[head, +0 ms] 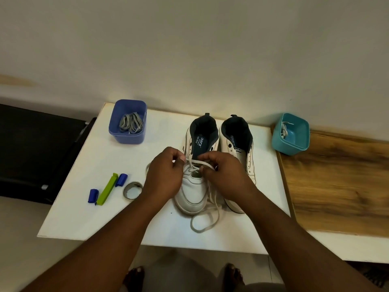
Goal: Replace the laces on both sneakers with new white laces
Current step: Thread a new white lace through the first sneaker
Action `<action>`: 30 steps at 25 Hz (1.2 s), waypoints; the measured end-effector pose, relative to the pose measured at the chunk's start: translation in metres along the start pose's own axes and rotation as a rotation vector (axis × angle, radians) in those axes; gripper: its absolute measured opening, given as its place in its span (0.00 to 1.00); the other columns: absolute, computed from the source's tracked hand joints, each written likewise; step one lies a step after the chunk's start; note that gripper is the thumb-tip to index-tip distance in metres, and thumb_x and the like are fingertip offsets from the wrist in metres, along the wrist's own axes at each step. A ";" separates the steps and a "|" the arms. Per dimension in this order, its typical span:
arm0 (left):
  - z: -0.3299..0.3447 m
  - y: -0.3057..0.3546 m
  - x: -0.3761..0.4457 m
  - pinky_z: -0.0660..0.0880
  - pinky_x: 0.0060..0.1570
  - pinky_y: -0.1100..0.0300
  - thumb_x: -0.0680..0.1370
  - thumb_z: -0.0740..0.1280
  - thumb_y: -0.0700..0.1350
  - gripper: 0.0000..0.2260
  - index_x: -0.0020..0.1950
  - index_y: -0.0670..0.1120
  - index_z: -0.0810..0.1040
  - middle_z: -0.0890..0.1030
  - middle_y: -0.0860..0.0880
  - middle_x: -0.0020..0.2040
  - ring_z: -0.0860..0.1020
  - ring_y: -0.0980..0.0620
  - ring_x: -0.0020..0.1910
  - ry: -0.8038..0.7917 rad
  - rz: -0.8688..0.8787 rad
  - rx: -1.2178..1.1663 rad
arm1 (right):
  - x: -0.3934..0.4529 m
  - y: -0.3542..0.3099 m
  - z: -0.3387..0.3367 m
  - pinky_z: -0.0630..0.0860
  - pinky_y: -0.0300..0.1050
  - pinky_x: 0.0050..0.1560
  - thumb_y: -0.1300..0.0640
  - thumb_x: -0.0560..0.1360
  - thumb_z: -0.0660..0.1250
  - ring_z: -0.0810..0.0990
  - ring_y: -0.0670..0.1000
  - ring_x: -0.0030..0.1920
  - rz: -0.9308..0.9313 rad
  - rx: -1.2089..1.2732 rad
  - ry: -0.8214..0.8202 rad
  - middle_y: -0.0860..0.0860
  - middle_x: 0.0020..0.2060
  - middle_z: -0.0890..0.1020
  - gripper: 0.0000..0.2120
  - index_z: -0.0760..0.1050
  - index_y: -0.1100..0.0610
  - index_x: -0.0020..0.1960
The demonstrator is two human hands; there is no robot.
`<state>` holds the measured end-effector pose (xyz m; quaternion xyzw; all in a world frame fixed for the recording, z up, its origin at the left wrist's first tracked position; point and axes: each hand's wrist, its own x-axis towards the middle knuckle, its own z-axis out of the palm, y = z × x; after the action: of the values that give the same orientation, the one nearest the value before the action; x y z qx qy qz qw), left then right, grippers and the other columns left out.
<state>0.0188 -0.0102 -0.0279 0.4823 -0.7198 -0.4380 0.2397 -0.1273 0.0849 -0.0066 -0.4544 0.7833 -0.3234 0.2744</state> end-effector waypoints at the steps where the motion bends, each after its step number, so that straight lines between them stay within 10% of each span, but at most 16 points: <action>1: 0.000 0.002 0.000 0.72 0.46 0.62 0.84 0.63 0.46 0.05 0.52 0.47 0.76 0.82 0.53 0.49 0.79 0.54 0.49 0.051 -0.051 -0.054 | -0.001 -0.001 -0.005 0.76 0.39 0.46 0.56 0.78 0.71 0.80 0.38 0.43 -0.006 -0.091 -0.052 0.39 0.44 0.82 0.14 0.82 0.45 0.62; 6: -0.006 0.022 0.000 0.82 0.50 0.51 0.85 0.58 0.40 0.08 0.48 0.45 0.73 0.84 0.45 0.48 0.86 0.47 0.44 0.131 -0.446 -0.834 | -0.008 -0.010 -0.011 0.78 0.46 0.48 0.38 0.77 0.69 0.79 0.45 0.49 -0.031 -0.359 -0.102 0.42 0.48 0.79 0.17 0.75 0.39 0.64; 10: -0.036 0.041 0.000 0.79 0.36 0.57 0.86 0.56 0.41 0.08 0.48 0.50 0.70 0.75 0.50 0.38 0.75 0.53 0.31 0.485 -0.090 -1.033 | -0.010 -0.010 -0.010 0.79 0.48 0.50 0.23 0.70 0.64 0.79 0.45 0.52 -0.011 -0.399 -0.105 0.42 0.52 0.79 0.27 0.73 0.38 0.60; 13: -0.059 0.039 -0.001 0.70 0.35 0.59 0.85 0.60 0.46 0.04 0.52 0.51 0.74 0.76 0.50 0.41 0.72 0.54 0.35 0.522 0.351 -0.521 | -0.011 -0.010 -0.009 0.80 0.49 0.49 0.23 0.68 0.67 0.79 0.48 0.51 -0.033 -0.463 -0.114 0.44 0.52 0.79 0.28 0.71 0.38 0.60; 17: -0.030 0.014 -0.010 0.70 0.49 0.63 0.80 0.68 0.56 0.13 0.63 0.55 0.79 0.83 0.54 0.54 0.78 0.57 0.48 -0.123 0.268 0.408 | -0.012 -0.013 -0.008 0.78 0.48 0.48 0.26 0.65 0.72 0.79 0.50 0.52 -0.033 -0.468 -0.146 0.46 0.54 0.77 0.31 0.68 0.37 0.61; 21: -0.034 0.010 -0.001 0.70 0.48 0.60 0.84 0.62 0.51 0.11 0.60 0.49 0.81 0.82 0.49 0.52 0.79 0.50 0.49 0.109 0.262 0.526 | -0.015 -0.012 -0.009 0.76 0.46 0.49 0.25 0.65 0.72 0.78 0.49 0.55 -0.035 -0.457 -0.144 0.46 0.58 0.77 0.32 0.68 0.37 0.63; 25: -0.050 0.015 0.005 0.72 0.48 0.70 0.86 0.57 0.45 0.09 0.58 0.43 0.73 0.79 0.46 0.55 0.78 0.49 0.53 0.684 0.031 -0.295 | -0.015 -0.012 -0.009 0.77 0.48 0.51 0.24 0.64 0.71 0.78 0.49 0.56 -0.027 -0.452 -0.139 0.45 0.58 0.77 0.33 0.68 0.37 0.63; 27: -0.039 0.015 0.007 0.75 0.50 0.64 0.85 0.58 0.45 0.07 0.61 0.49 0.73 0.81 0.50 0.58 0.79 0.50 0.57 0.438 -0.063 -0.447 | -0.015 -0.012 -0.009 0.76 0.47 0.49 0.25 0.65 0.72 0.78 0.50 0.55 -0.025 -0.462 -0.143 0.45 0.59 0.77 0.34 0.68 0.38 0.64; 30: -0.019 0.003 -0.003 0.74 0.53 0.60 0.82 0.64 0.50 0.14 0.69 0.56 0.72 0.81 0.54 0.60 0.79 0.55 0.55 0.015 0.196 0.151 | -0.014 -0.013 -0.008 0.76 0.46 0.48 0.27 0.65 0.74 0.78 0.50 0.55 -0.033 -0.477 -0.145 0.46 0.58 0.76 0.35 0.68 0.39 0.65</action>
<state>0.0330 -0.0150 -0.0151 0.4299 -0.7925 -0.3533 0.2497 -0.1199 0.0949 0.0102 -0.5411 0.8082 -0.1004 0.2095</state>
